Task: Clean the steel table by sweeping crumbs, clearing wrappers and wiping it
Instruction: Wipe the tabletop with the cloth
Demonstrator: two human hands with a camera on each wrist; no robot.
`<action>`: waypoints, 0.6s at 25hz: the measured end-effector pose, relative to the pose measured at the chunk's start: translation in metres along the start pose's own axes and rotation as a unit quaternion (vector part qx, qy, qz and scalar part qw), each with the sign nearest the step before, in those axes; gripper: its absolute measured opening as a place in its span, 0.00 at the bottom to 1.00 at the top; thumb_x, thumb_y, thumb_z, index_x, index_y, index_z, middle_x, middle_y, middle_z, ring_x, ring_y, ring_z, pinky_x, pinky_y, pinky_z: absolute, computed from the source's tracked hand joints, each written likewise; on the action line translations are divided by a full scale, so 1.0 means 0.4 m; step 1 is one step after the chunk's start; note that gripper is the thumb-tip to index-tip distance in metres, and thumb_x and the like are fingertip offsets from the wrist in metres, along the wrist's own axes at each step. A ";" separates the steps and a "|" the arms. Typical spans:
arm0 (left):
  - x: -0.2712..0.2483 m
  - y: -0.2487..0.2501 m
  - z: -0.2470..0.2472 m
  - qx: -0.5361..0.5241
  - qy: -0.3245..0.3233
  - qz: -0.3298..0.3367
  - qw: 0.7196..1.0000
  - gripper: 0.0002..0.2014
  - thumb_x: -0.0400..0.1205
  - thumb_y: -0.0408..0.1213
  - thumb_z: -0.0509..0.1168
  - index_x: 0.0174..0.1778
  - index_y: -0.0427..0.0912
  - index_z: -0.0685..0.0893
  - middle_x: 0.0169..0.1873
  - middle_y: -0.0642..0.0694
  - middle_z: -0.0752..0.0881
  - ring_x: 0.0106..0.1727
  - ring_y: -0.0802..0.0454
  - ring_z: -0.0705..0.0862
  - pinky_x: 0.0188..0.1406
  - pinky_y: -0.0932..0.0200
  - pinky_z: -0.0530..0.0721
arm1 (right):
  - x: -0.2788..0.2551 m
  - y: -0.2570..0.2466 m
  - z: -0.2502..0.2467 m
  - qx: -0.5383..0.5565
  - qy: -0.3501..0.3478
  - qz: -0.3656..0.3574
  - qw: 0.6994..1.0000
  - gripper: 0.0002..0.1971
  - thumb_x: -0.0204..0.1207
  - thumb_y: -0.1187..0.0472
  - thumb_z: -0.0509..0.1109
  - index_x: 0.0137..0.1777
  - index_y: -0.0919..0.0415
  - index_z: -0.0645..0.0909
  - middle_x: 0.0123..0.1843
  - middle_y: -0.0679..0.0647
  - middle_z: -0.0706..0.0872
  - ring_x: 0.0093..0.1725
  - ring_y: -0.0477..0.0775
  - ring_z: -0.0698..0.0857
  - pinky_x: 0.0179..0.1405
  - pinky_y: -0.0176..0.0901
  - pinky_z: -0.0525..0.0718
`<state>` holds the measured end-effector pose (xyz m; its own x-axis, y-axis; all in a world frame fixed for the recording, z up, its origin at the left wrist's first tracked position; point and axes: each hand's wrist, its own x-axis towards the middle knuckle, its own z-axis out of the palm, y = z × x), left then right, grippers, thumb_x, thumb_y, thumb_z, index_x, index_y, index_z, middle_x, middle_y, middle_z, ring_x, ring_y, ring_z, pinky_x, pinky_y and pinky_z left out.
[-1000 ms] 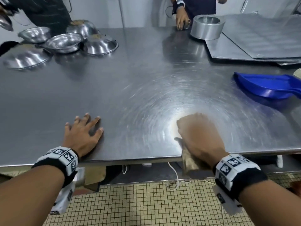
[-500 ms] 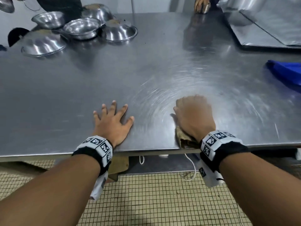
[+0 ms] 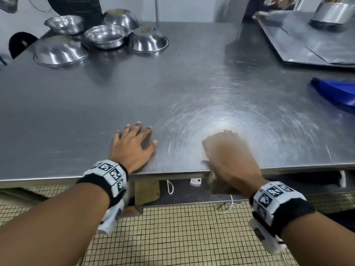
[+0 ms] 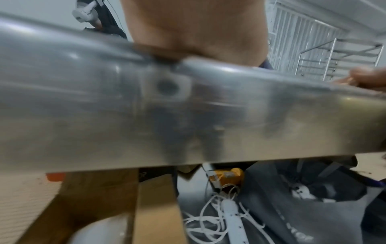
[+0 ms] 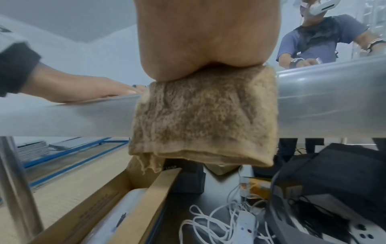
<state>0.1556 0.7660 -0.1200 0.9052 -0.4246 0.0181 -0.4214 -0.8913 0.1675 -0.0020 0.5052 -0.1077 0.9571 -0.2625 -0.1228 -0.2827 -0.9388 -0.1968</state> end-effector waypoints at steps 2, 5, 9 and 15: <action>-0.018 -0.133 -0.025 0.026 0.023 -0.027 0.999 0.37 0.75 0.69 0.43 0.79 0.62 0.69 0.83 0.48 0.63 0.84 0.41 0.59 0.81 0.37 0.53 | 0.014 0.016 -0.006 0.011 0.013 0.027 0.999 0.39 0.75 0.27 0.37 0.85 0.41 0.47 0.87 0.52 0.40 0.85 0.53 0.38 0.83 0.52 0.40; -0.033 -0.314 -0.056 0.056 0.005 -0.092 0.994 0.41 0.72 0.72 0.39 0.80 0.63 0.67 0.84 0.47 0.63 0.83 0.38 0.59 0.80 0.35 0.53 | 0.065 0.032 -0.018 0.021 0.015 0.077 0.997 0.39 0.74 0.28 0.39 0.85 0.42 0.49 0.87 0.54 0.43 0.86 0.56 0.41 0.83 0.54 0.42; -0.033 -0.384 -0.051 0.040 -0.003 -0.113 0.993 0.39 0.73 0.74 0.39 0.81 0.67 0.60 0.85 0.50 0.56 0.85 0.38 0.53 0.81 0.35 0.49 | 0.158 0.015 -0.015 0.010 0.027 0.107 0.994 0.41 0.74 0.25 0.41 0.85 0.42 0.50 0.87 0.58 0.45 0.85 0.62 0.41 0.83 0.61 0.43; -0.033 -0.377 -0.050 0.016 0.017 -0.122 0.992 0.40 0.72 0.74 0.39 0.80 0.67 0.62 0.85 0.52 0.57 0.85 0.40 0.53 0.82 0.36 0.47 | 0.272 -0.126 -0.012 0.014 0.019 0.106 0.994 0.43 0.75 0.25 0.42 0.86 0.48 0.48 0.87 0.63 0.41 0.85 0.65 0.40 0.83 0.63 0.41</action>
<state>0.2081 0.9091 -0.1256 0.9817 -0.1899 0.0151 -0.1901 -0.9719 0.1388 0.1167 0.5227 -0.1063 0.8773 -0.4629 -0.1269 -0.4797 -0.8547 -0.1982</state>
